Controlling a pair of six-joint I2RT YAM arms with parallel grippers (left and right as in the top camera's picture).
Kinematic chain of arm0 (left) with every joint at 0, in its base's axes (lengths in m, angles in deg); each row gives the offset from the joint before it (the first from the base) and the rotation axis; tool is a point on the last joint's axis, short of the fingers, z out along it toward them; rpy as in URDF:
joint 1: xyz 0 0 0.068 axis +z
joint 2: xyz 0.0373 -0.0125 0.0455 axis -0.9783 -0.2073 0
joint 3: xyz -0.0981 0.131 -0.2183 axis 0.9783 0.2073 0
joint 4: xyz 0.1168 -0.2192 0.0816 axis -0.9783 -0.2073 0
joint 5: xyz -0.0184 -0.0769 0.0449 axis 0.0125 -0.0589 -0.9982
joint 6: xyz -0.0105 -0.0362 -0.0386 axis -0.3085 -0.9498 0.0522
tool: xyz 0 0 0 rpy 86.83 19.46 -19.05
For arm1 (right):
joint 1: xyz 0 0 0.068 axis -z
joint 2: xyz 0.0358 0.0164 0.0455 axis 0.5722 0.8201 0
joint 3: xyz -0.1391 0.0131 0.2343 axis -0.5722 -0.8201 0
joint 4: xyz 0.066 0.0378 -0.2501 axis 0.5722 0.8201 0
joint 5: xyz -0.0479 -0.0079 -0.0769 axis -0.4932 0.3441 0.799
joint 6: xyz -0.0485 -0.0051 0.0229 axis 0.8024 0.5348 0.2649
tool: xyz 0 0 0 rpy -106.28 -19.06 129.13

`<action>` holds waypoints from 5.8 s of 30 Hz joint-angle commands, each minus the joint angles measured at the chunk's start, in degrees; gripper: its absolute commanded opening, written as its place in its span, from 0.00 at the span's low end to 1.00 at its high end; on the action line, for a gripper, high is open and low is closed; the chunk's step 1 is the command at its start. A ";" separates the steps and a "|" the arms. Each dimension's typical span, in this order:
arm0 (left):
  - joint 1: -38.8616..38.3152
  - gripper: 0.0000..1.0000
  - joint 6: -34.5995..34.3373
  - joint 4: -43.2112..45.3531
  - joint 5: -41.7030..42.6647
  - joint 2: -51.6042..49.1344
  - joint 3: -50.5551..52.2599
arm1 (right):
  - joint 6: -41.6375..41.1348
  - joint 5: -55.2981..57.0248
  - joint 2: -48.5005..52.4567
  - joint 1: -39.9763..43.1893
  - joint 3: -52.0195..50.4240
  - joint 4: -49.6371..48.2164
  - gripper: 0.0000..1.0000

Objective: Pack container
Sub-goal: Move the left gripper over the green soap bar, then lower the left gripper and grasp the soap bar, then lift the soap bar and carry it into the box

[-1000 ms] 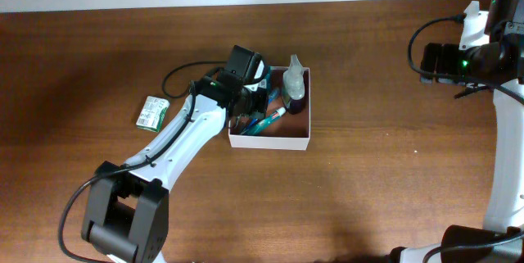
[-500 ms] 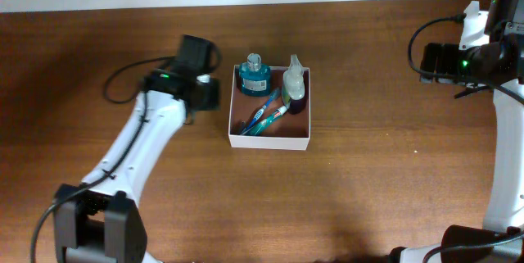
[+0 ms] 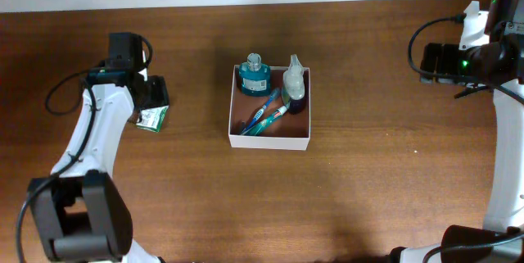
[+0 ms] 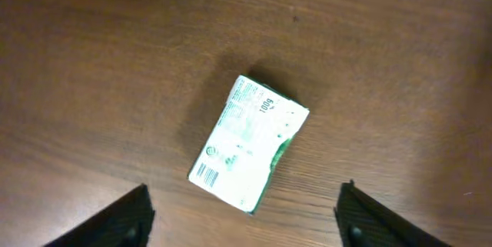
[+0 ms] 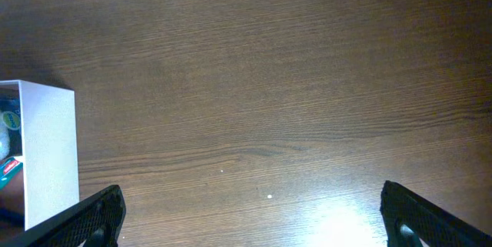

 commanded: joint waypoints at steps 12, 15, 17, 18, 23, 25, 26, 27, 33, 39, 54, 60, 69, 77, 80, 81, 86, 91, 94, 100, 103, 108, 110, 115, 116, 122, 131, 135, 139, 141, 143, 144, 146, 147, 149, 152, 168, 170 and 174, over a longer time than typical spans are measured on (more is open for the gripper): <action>0.61 0.99 18.45 3.19 4.07 -13.44 -0.46 | -0.66 -0.28 0.11 0.04 0.39 0.00 0.98; 0.61 0.99 18.43 3.08 4.07 -13.77 -0.46 | -0.66 -0.28 0.09 0.07 0.39 0.00 0.98; 0.61 0.99 18.43 3.06 4.07 -13.77 -0.46 | -0.66 -0.28 0.11 0.07 0.39 -0.02 0.99; 0.61 0.99 18.43 3.04 4.07 -13.77 -0.46 | -0.66 -0.28 0.11 0.04 0.39 0.00 0.99; 0.61 0.99 18.43 3.04 4.07 -13.77 -0.46 | -0.66 -0.28 0.11 0.07 0.39 0.00 0.99; 0.61 0.99 18.43 3.02 4.09 -13.77 -0.46 | -0.66 -0.28 0.11 0.04 0.39 -0.02 0.99; 0.61 0.99 18.43 3.02 4.07 -13.77 -0.46 | -0.66 -0.28 0.11 0.04 0.39 0.00 0.98; 0.61 0.99 18.43 3.02 4.07 -13.77 -0.46 | -0.66 -0.28 0.11 0.04 0.39 -0.02 0.99; 0.61 0.99 18.40 3.02 4.09 -13.77 -0.46 | -0.66 -0.28 0.11 0.04 0.39 -0.02 0.99; 0.61 0.99 18.40 3.02 4.09 -13.77 -0.46 | -0.66 -0.28 0.11 0.07 0.39 -0.02 0.99; 0.61 0.91 18.38 3.04 4.11 -13.77 -0.46 | -0.66 -0.28 0.09 0.04 0.39 0.00 0.99; 0.61 0.84 18.38 3.15 5.31 -13.81 -0.46 | -0.66 -0.28 0.09 0.04 0.39 -0.02 0.99; 0.61 0.80 18.36 3.52 8.63 -14.08 -0.46 | -0.66 -0.28 0.11 0.07 0.39 -0.02 0.98; 0.61 0.76 15.10 5.01 8.66 -14.86 -0.46 | -0.66 -0.28 0.11 0.04 0.39 -0.02 0.99; 0.61 0.76 15.10 5.14 8.76 -15.04 -0.46 | -0.66 -0.28 0.11 0.04 0.39 0.00 0.99; 0.61 0.76 15.08 5.18 8.90 -15.06 -0.46 | -0.66 -0.28 0.11 0.04 0.39 0.00 0.99; 0.61 0.76 14.73 5.31 9.09 -15.10 -0.46 | -0.66 -0.28 0.11 0.04 0.39 -0.02 0.98; 0.61 0.73 14.71 6.25 9.07 -15.28 -0.46 | -0.66 -0.31 0.11 0.04 0.39 -0.02 0.99; 0.61 0.68 14.71 6.43 9.07 -15.69 -0.46 | -0.66 -0.28 0.11 0.04 0.39 -0.02 0.99; 0.61 0.48 14.73 6.40 9.09 -15.69 -0.46 | -0.66 -0.28 0.11 0.04 0.39 0.00 0.99; 0.61 0.45 14.71 6.43 9.09 -15.69 -0.46 | -0.66 -0.28 0.11 0.07 0.39 0.00 0.99; 0.61 0.33 14.73 6.43 9.07 -15.69 -0.46 | -0.66 -0.28 0.11 0.04 0.39 0.00 0.99; 0.61 0.33 14.73 6.38 9.07 -15.67 -0.55 | -0.66 -0.28 0.11 0.04 0.39 0.00 0.99; 0.48 0.13 14.67 4.20 9.14 -15.41 -3.63 | -0.66 -0.28 0.11 0.04 0.39 0.00 0.99; 0.39 0.12 14.38 3.43 9.29 -15.23 -4.48 | -0.66 -0.28 0.11 0.04 0.39 -0.02 0.98; 0.33 0.08 9.42 -2.71 11.85 -14.03 -11.61 | -0.66 -0.28 0.11 0.04 0.39 -0.02 0.99; -2.93 0.01 -1.86 -5.97 24.09 -10.64 -15.17 | -0.66 -0.28 0.11 0.04 0.39 0.00 0.99; -6.71 0.01 -3.32 -6.01 24.04 -9.25 -15.17 | -0.66 -0.28 0.11 0.04 0.39 -0.02 0.99; -11.08 0.00 -3.32 -5.97 24.02 -7.61 -15.17 | -0.66 -0.28 0.11 0.04 0.39 0.00 0.99; -14.05 0.01 -3.32 -5.95 23.41 -6.40 -15.17 | -0.66 -0.28 0.11 0.04 0.39 0.00 0.99; -15.41 0.01 -3.34 -5.99 23.39 -5.81 -15.17 | -0.66 -0.28 0.09 0.04 0.39 0.00 0.98; -16.04 0.01 -3.34 -6.01 23.39 -5.55 -15.17 | -0.66 -0.28 0.11 0.04 0.39 0.00 0.99; -17.05 0.01 -3.43 -6.01 23.43 -5.25 -15.17 | -0.66 -0.28 0.11 0.04 0.39 -0.02 0.99; -17.55 0.01 -4.39 -6.14 23.43 -5.25 -15.17 | -0.66 -0.28 0.11 0.07 0.39 0.00 0.99; -19.54 0.01 -5.90 -6.60 23.58 -5.27 -15.08 | -0.66 -0.28 0.09 0.04 0.39 -0.02 0.99; -23.08 0.01 -5.92 -6.56 20.59 -5.27 -15.04 | -0.66 -0.28 0.11 0.04 0.39 -0.02 0.99; -29.55 0.01 -10.95 -5.05 9.81 -5.42 -13.00 | -0.66 -0.28 0.11 0.04 0.39 0.00 0.98; -29.55 0.01 -12.17 -4.11 9.81 -5.42 -11.78 | -0.66 -0.28 0.11 0.04 0.39 0.00 0.98; -29.55 0.01 -12.35 -2.73 9.81 -5.42 -10.45 | -0.66 -0.28 0.11 0.04 0.39 0.00 0.98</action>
